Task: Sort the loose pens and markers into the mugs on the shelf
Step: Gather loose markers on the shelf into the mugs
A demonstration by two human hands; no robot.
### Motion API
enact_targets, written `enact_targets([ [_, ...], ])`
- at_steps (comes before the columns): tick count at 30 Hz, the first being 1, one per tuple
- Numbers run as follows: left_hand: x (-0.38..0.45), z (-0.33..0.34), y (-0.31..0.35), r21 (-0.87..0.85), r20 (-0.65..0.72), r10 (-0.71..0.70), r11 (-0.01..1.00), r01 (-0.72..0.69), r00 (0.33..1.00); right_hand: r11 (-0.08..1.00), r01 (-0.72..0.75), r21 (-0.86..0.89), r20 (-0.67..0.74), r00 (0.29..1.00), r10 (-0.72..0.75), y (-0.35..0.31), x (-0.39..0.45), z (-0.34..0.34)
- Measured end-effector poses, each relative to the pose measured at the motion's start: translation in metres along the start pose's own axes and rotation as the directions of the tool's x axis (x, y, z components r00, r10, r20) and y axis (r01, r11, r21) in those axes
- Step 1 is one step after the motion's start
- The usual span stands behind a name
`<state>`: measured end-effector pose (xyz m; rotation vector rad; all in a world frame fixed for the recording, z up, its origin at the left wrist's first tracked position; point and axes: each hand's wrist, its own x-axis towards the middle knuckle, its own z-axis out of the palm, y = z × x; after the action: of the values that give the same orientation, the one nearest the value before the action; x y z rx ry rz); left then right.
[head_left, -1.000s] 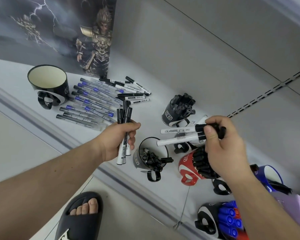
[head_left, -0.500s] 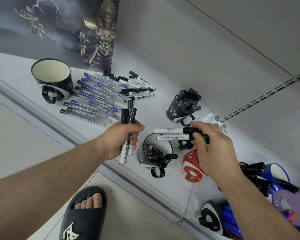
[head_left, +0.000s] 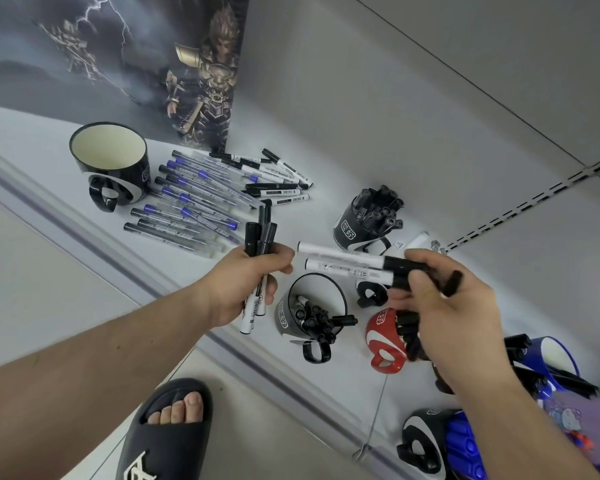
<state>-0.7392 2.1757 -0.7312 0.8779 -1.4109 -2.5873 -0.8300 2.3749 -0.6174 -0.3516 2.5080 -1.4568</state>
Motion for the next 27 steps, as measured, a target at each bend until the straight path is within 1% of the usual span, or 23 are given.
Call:
enact_targets([
  [1,-0.001,0.001,0.003,-0.07,0.021,0.0,0.998,0.001,1.0,0.979,-0.106,0.174,-0.004,0.994,0.109,-0.002,0.0,-0.002],
  [2,-0.003,0.002,0.006,-0.146,0.052,-0.001,0.989,0.008,0.999,0.923,-0.198,0.331,0.028,0.979,0.2,-0.003,-0.001,-0.002],
  [3,-0.005,0.005,0.011,-0.203,0.091,0.009,0.979,0.01,0.996,0.848,-0.275,0.452,0.071,0.959,0.273,-0.004,-0.001,-0.003],
  [5,-0.009,0.011,0.017,-0.253,0.168,0.034,0.967,0.01,0.985,0.726,-0.375,0.576,0.139,0.921,0.365,-0.001,-0.002,-0.003],
  [6,-0.01,0.013,0.019,-0.255,0.193,0.042,0.967,0.009,0.98,0.702,-0.388,0.597,0.146,0.913,0.381,0.0,-0.002,-0.003],
  [7,-0.01,0.015,0.021,-0.243,0.203,0.048,0.97,0.003,0.978,0.715,-0.377,0.589,0.128,0.917,0.378,0.001,-0.002,-0.003],
  [8,-0.009,0.015,0.02,-0.208,0.191,0.048,0.978,-0.007,0.98,0.781,-0.333,0.529,0.077,0.935,0.347,0.001,-0.003,-0.004],
  [9,-0.007,0.014,0.018,-0.145,0.163,0.049,0.989,-0.025,0.985,0.887,-0.256,0.386,-0.007,0.96,0.28,0.002,-0.003,-0.004],
  [10,-0.006,0.011,0.016,-0.059,0.131,0.052,0.997,-0.045,0.99,0.98,-0.139,0.142,-0.094,0.984,0.154,0.003,-0.003,-0.004],
  [11,-0.005,0.008,0.014,0.027,0.108,0.055,0.998,-0.058,0.993,0.989,0.019,-0.145,-0.119,0.992,-0.036,0.006,-0.003,-0.004],
  [12,-0.004,0.004,0.012,0.097,0.096,0.051,0.993,-0.061,0.994,0.906,0.191,-0.378,-0.058,0.972,-0.229,0.008,-0.004,-0.001],
  [13,-0.004,0.001,0.009,0.142,0.091,0.046,0.988,-0.058,0.995,0.788,0.328,-0.521,0.027,0.929,-0.369,0.011,-0.004,0.003],
  [14,-0.003,-0.001,0.007,0.166,0.091,0.042,0.985,-0.056,0.995,0.687,0.422,-0.592,0.108,0.886,-0.452,0.015,-0.003,0.007],
  [15,-0.003,-0.001,0.005,0.173,0.093,0.041,0.983,-0.057,0.995,0.619,0.484,-0.619,0.181,0.855,-0.487,0.019,-0.002,0.014],
  [16,-0.003,-0.002,0.004,0.173,0.093,0.043,0.983,-0.059,0.995,0.578,0.52,-0.629,0.244,0.838,-0.488,0.023,-0.001,0.021],
  [18,-0.001,-0.002,0.004,0.163,0.084,0.051,0.984,-0.065,0.995,0.507,0.557,-0.658,0.36,0.824,-0.438,0.028,0.001,0.037],
  [19,-0.001,-0.002,0.003,0.157,0.076,0.055,0.985,-0.067,0.996,0.472,0.566,-0.676,0.415,0.822,-0.391,0.031,0.002,0.045],
  [21,-0.001,-0.003,0.002,0.147,0.061,0.066,0.986,-0.075,0.996,0.44,0.56,-0.701,0.479,0.828,-0.291,0.035,0.001,0.058],
  [22,-0.001,-0.003,0.002,0.139,0.057,0.074,0.987,-0.081,0.996,0.441,0.553,-0.707,0.502,0.831,-0.238,0.038,0.0,0.063],
  [24,-0.001,-0.001,0.003,0.108,0.049,0.089,0.99,-0.094,0.995,0.512,0.526,-0.679,0.523,0.836,-0.166,0.045,-0.001,0.071],
  [26,-0.001,0.0,0.004,0.063,0.052,0.104,0.992,-0.107,0.993,0.597,0.499,-0.628,0.523,0.839,-0.151,0.047,-0.004,0.077],
  [27,-0.001,0.0,0.004,0.047,0.057,0.114,0.992,-0.117,0.992,0.619,0.486,-0.617,0.521,0.842,-0.142,0.047,-0.006,0.08],
])
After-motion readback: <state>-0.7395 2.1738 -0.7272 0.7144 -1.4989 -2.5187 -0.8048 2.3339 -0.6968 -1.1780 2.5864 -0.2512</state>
